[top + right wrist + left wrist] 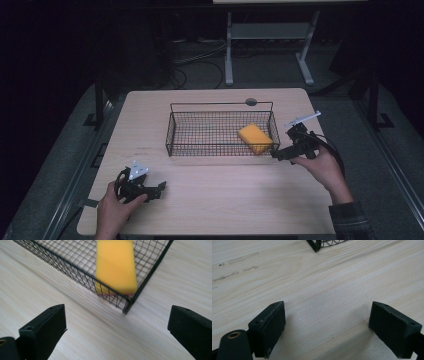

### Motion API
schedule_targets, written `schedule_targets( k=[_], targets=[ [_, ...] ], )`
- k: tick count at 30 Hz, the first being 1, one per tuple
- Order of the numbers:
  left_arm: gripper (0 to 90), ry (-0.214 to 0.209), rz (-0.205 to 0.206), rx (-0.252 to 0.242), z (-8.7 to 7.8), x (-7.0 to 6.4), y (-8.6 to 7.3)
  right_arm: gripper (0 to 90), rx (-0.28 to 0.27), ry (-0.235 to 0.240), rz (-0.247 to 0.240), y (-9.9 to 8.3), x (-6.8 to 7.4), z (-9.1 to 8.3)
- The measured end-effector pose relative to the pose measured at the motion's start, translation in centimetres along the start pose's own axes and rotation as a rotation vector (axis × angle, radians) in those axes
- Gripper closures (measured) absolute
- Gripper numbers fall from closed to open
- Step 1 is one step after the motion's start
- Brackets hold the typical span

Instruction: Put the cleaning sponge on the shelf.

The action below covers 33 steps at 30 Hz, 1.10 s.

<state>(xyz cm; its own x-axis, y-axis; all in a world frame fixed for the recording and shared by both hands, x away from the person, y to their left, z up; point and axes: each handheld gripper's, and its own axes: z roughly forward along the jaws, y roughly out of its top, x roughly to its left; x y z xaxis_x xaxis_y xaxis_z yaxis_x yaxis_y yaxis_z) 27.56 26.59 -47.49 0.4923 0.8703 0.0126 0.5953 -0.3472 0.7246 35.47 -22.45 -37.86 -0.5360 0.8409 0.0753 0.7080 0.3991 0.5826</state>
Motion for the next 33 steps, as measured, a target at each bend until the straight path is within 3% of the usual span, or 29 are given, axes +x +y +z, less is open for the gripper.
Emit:
schedule_targets(
  k=[10, 19, 22, 27, 30, 33],
  targets=[
    [12.9, 0.000, 0.000, 0.000, 0.0, 0.0, 0.0, 1.5, -0.041, -0.042, 0.008, -4.5, -0.1, 0.0],
    [12.9, 0.000, 0.000, -0.003, 0.0, 0.0, 0.0, 1.5, -0.073, -0.041, 0.010, -8.3, -0.3, 0.3],
    [12.9, 0.000, 0.001, -0.002, 0.0, 0.0, 0.0, 1.5, -0.083, -0.031, -0.011, -9.5, -0.3, 0.5],
    [12.9, 0.001, 0.001, -0.003, 0.0, 0.0, 0.0, 1.5, -0.091, -0.042, -0.019, -11.2, 0.0, 0.9],
    [12.9, 0.002, 0.001, -0.003, 0.0, 0.0, 0.0, 1.5, -0.093, -0.071, -0.036, -12.0, 0.4, 1.2],
    [12.9, 0.001, 0.001, -0.003, 0.0, 0.0, 0.0, 1.5, -0.093, -0.065, -0.024, -12.6, 0.5, 1.5]
  ],
)
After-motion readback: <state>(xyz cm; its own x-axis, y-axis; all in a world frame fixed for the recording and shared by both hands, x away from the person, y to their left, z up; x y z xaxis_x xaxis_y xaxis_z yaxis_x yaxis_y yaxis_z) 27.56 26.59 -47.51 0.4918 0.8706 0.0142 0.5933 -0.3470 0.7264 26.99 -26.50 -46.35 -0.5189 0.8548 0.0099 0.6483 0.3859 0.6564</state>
